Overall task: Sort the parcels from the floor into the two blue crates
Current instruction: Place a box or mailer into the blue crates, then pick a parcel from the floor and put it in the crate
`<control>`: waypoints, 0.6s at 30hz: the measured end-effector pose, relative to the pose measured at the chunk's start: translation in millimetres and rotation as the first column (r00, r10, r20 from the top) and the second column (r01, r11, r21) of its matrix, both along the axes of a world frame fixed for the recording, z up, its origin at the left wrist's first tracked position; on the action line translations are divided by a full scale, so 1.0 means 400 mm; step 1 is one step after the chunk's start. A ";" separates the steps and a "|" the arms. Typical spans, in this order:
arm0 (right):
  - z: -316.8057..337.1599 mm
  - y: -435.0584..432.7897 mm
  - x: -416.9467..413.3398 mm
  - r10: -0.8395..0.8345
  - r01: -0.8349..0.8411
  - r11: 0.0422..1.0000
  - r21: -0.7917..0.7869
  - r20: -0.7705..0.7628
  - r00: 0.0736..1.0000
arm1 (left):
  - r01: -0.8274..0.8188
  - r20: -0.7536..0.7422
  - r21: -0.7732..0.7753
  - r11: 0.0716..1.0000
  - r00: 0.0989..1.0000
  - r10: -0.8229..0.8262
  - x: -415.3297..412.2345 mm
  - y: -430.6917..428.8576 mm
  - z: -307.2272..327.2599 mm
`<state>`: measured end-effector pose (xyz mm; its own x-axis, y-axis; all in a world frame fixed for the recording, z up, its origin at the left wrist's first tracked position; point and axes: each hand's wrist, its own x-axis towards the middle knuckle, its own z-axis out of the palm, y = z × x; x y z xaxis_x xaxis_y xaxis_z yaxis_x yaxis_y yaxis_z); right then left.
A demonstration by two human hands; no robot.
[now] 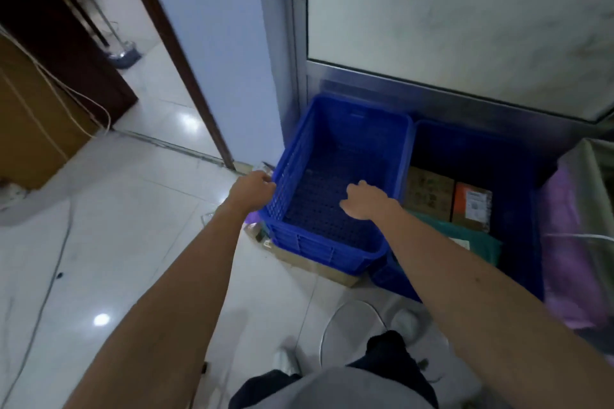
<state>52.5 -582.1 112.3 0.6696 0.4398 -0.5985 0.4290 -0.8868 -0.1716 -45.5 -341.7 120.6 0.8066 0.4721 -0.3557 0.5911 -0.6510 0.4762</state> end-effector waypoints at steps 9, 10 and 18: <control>0.002 0.264 -0.110 0.061 -0.061 0.998 -0.023 -0.012 0.998 | -0.085 -0.036 -0.024 0.996 0.996 0.084 -0.137 0.254 -0.003; -0.005 0.287 -0.112 0.068 -0.068 0.998 -0.015 -0.013 0.998 | -0.097 -0.037 -0.036 0.995 0.995 0.096 -0.140 0.267 -0.012; -0.108 0.462 -0.061 0.087 -0.085 0.996 0.036 -0.071 0.994 | -0.109 -0.124 -0.078 0.991 0.987 0.099 -0.101 0.359 -0.105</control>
